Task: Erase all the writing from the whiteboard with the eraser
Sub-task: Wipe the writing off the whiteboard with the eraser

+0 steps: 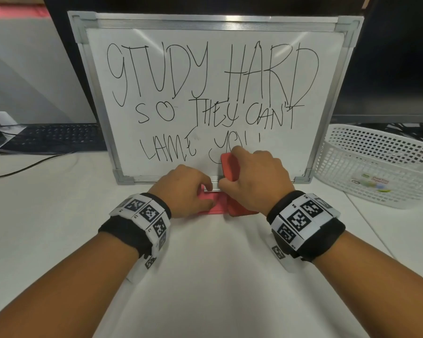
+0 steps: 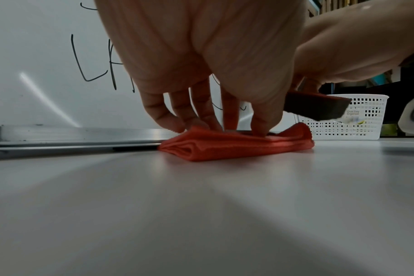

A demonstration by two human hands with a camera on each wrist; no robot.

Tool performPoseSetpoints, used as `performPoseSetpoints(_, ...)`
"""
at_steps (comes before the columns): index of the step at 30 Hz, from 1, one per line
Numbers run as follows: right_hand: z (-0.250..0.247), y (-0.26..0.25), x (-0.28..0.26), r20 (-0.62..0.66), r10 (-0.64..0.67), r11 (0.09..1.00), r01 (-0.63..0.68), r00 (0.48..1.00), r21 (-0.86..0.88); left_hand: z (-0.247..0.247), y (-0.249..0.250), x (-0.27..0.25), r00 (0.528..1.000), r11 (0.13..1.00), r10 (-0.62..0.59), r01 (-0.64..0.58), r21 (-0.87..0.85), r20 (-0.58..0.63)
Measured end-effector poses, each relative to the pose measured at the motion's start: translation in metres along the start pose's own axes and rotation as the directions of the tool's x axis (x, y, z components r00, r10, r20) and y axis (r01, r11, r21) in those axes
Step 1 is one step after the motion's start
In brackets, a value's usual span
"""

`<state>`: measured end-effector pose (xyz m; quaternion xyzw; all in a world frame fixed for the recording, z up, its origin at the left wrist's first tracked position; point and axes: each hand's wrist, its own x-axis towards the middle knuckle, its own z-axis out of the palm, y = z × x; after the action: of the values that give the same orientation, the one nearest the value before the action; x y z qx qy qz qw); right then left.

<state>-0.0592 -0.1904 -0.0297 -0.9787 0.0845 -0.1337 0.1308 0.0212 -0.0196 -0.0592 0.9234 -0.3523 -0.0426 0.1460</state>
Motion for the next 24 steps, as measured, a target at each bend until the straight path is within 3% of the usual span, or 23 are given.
performPoseSetpoints(3, -0.001, -0.001, 0.001, -0.063, 0.014, 0.999, -0.012, 0.998, 0.032, 0.001, 0.0, 0.0, 1.0, 1.0, -0.014, 0.013, -0.028, -0.028)
performPoseSetpoints(7, 0.004, -0.001, 0.0, 0.047, 0.016, 0.999, -0.014, 0.999, -0.041, -0.001, -0.002, -0.002, 0.999, 0.998, -0.042, 0.04, -0.055, -0.032)
performPoseSetpoints(13, 0.0, -0.002, 0.0, -0.021, 0.037, 0.999, -0.037, 0.999, -0.007, -0.003, -0.008, -0.005, 0.997, 0.996, -0.055, 0.05, -0.08, -0.062)
performPoseSetpoints(24, -0.001, 0.003, -0.003, 0.051, 0.059, 0.989, -0.052, 0.997, -0.142, -0.006, -0.011, -0.011, 0.997, 0.994, -0.022, 0.013, -0.107, -0.075)
